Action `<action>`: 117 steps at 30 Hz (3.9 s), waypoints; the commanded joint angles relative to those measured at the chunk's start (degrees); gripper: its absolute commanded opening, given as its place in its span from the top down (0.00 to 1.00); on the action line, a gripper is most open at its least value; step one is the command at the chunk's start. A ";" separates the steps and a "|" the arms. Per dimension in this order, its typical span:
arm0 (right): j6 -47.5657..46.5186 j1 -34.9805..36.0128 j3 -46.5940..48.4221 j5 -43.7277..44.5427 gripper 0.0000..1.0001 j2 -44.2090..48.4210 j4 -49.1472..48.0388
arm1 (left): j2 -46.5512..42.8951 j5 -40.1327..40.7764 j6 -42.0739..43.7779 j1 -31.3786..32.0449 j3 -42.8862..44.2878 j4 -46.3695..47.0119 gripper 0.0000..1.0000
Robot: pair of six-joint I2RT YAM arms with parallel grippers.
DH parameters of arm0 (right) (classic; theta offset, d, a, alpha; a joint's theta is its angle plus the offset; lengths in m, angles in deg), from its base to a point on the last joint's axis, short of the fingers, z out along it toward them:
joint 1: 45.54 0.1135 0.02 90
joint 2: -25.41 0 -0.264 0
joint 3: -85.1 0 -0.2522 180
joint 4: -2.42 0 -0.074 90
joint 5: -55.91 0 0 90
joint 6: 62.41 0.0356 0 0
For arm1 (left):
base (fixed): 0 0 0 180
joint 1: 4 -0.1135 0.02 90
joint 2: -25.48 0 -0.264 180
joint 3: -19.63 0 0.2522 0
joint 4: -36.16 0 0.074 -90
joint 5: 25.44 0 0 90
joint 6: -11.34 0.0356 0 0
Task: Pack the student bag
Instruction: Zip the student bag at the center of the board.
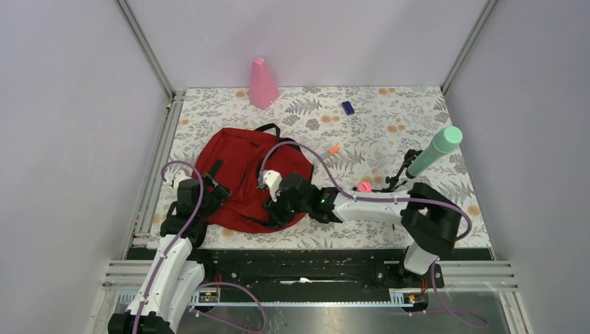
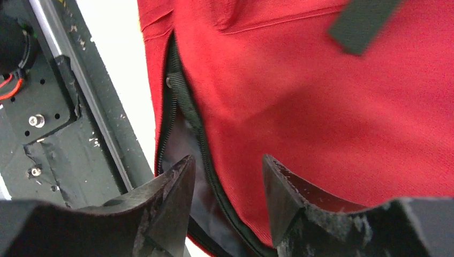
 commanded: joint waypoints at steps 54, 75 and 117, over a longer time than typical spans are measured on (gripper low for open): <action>-4.92 7.31 15.97 0.04 0.42 -15.36 2.81 | -4.83 -0.87 -0.91 -0.10 -1.21 -0.58 0.32; -6.34 8.30 18.06 7.05 0.57 -18.36 5.84 | -0.17 -1.24 -2.32 -0.20 -2.53 5.51 0.35; -11.53 9.35 12.03 17.48 1.00 -0.70 12.58 | 12.74 5.60 -1.77 -2.64 6.16 16.50 1.00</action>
